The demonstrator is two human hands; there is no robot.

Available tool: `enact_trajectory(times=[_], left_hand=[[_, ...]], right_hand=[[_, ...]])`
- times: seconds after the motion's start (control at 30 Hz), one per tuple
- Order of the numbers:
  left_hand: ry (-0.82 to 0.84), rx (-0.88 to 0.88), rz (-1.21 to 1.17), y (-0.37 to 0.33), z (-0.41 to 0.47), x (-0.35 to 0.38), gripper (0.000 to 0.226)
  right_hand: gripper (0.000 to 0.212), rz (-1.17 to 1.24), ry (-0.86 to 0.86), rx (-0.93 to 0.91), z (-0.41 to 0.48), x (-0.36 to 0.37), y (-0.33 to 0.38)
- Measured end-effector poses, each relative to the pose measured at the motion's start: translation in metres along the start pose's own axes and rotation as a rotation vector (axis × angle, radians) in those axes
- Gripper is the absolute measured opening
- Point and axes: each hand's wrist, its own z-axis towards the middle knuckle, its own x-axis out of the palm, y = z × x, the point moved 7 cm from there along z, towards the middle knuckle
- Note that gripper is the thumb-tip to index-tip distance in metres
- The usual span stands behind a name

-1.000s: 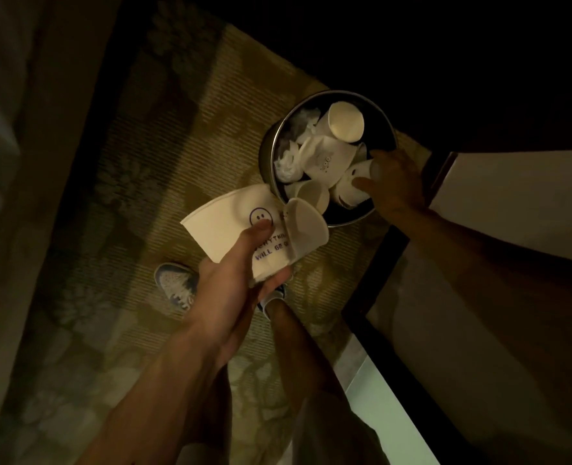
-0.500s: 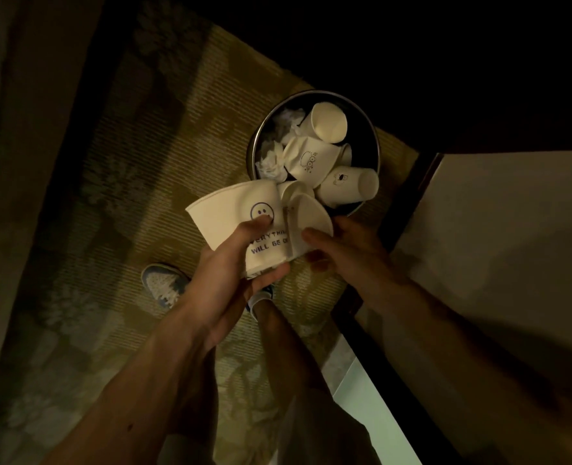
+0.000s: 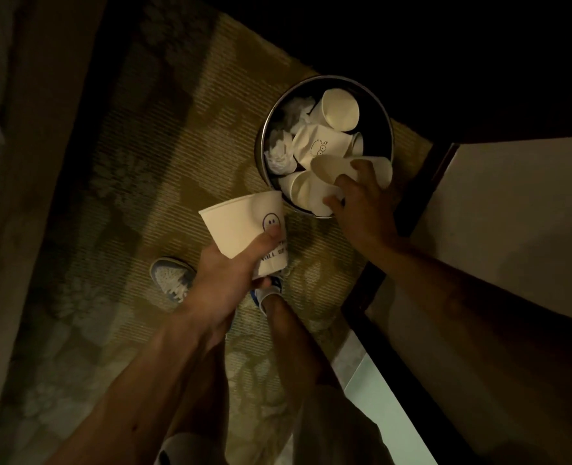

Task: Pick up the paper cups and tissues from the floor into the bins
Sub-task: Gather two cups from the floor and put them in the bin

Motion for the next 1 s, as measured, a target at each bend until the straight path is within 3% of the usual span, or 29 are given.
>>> enact_trajectory(times=[0.13, 0.23, 0.33, 0.4, 0.47, 0.53, 0.6, 0.73, 0.87, 1.0], left_hand=[[-0.038, 0.065, 0.008, 0.003, 0.0, -0.004, 0.047], [-0.155, 0.126, 0.057, -0.003, 0.005, -0.012, 0.056], [-0.144, 0.173, 0.11, -0.015, 0.011, -0.009, 0.06], [-0.085, 0.228, 0.189, -0.027, 0.016, -0.001, 0.056], [-0.018, 0.294, 0.244, -0.044, 0.023, 0.009, 0.047], [0.043, 0.324, 0.25, -0.06, 0.033, 0.023, 0.041], [0.035, 0.354, 0.296, -0.073, 0.045, 0.034, 0.042], [-0.047, 0.47, 0.604, -0.091, 0.071, 0.051, 0.052], [-0.063, 0.506, 0.869, -0.094, 0.093, 0.063, 0.062], [-0.095, 0.482, 0.936, -0.095, 0.119, 0.061, 0.057]], right_hand=[[0.031, -0.067, 0.115, 0.01, 0.014, 0.018, 0.001], [0.044, -0.049, 0.27, 0.005, 0.017, 0.022, -0.002], [0.047, 0.033, 0.071, -0.037, 0.012, -0.004, 0.006], [0.041, 0.347, -0.007, 0.007, 0.008, -0.021, 0.013], [0.024, 0.773, 0.155, 0.117, 0.006, -0.023, 0.025], [0.011, 0.925, 0.277, 0.1, 0.01, -0.026, 0.039], [0.017, 0.865, 0.233, 0.055, 0.022, -0.039, 0.044], [0.03, 0.639, 0.026, 0.133, 0.055, -0.06, 0.032], [0.043, 0.617, 0.066, 0.23, 0.075, -0.051, 0.026], [0.029, 0.633, 0.204, 0.224, 0.092, -0.033, 0.029]])
